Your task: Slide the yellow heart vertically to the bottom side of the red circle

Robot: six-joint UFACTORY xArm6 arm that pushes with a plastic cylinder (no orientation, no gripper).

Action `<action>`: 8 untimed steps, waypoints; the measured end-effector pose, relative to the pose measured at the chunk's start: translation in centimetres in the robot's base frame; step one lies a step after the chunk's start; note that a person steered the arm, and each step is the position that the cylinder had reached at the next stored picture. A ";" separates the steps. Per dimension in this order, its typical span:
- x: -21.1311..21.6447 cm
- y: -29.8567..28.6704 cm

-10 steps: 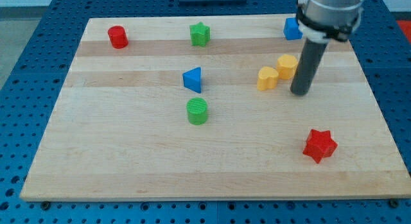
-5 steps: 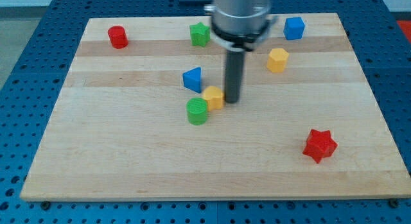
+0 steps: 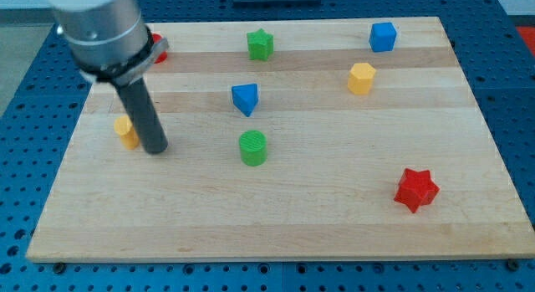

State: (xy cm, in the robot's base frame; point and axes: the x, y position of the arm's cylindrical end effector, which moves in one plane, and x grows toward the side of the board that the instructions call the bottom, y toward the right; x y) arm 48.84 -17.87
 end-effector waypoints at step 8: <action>-5.0 -10.3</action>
State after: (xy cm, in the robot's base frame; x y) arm 43.83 -28.19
